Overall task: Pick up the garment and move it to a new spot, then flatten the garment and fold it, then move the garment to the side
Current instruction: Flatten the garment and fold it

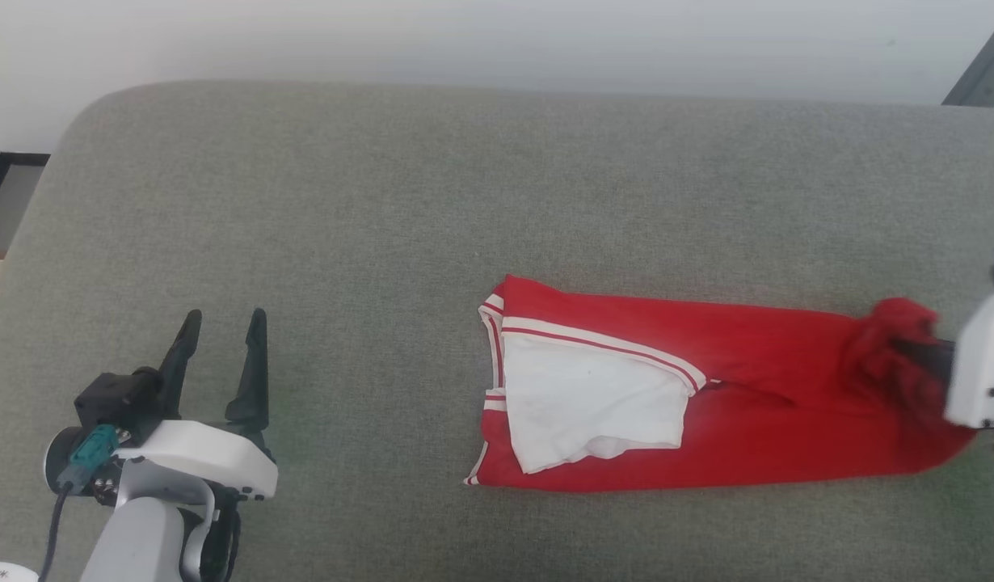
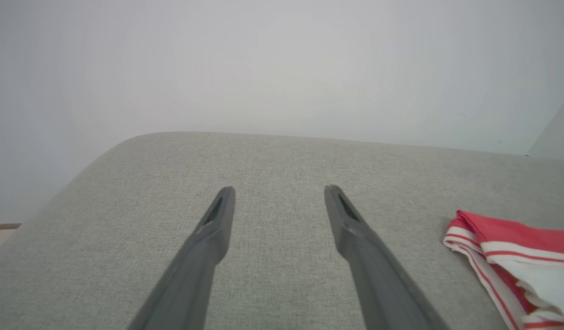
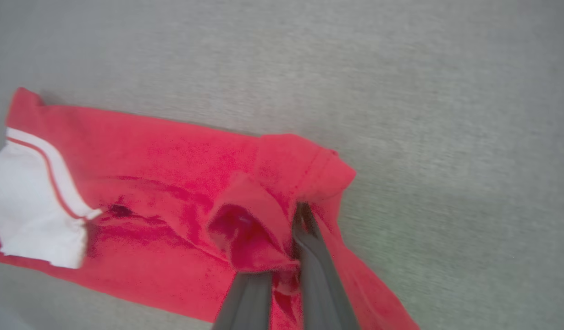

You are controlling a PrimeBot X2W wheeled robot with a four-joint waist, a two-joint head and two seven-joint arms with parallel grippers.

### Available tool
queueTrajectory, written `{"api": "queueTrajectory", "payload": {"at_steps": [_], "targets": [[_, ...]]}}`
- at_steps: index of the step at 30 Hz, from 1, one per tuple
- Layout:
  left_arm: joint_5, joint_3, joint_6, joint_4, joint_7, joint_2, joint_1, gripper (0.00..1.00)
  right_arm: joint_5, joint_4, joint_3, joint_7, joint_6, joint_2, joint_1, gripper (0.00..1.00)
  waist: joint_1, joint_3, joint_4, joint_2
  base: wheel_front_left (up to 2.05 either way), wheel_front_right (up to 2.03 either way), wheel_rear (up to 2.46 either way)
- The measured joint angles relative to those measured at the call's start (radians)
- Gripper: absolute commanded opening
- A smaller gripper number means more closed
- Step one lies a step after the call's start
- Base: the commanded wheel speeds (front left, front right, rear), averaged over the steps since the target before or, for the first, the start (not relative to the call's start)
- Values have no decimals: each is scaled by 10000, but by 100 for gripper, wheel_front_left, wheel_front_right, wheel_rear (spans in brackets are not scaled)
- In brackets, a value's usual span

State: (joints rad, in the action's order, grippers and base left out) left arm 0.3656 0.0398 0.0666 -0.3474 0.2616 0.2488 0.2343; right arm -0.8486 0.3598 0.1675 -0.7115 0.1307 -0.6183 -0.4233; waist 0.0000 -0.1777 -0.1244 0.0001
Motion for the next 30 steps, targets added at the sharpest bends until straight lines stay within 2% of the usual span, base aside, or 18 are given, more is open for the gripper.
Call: {"api": "queueTrajectory", "payload": {"at_steps": [5, 10, 15, 21, 28, 29, 30], "targets": [[-157, -88, 100, -65, 2, -121, 1, 100, -209, -2194, 293, -548, 0, 479, 544, 0, 0, 49, -53, 0, 0, 0, 0], [-257, -54, 255, -184, 2, -337, 168, 100, 128, -3053, 671, -803, 0, 1310, 595, 0, 0, 32, -271, 0, 0, 0, 0], [-433, 15, 347, -368, 2, -570, 387, 100, 552, -2934, 1264, -654, -2, 2263, 181, 0, 0, -19, -575, 0, 0, 0, 0], [-533, 61, 451, -550, 2, -830, 636, 100, 1055, -2111, 2019, -324, -2, 3101, -492, 0, 0, -121, -960, 0, 0, 0, 0], [-608, 36, 539, -731, 2, -1037, 793, 100, 1360, -976, 2886, 203, -2, 3475, -1168, 0, 0, -247, -1276, 0, 0, 0, 0], [-608, 21, 543, -754, 2, -1057, 795, 100, 1383, -895, 3047, 345, -2, 3471, -1235, 10, 0, -248, -1303, 0, 0, 0, 0], [-610, 0, 556, -771, 2, -1064, 798, 100, 1375, -807, 3189, 454, -2, 3467, -1323, 33, 0, -238, -1318, 0, 0, 0, 0]]}}
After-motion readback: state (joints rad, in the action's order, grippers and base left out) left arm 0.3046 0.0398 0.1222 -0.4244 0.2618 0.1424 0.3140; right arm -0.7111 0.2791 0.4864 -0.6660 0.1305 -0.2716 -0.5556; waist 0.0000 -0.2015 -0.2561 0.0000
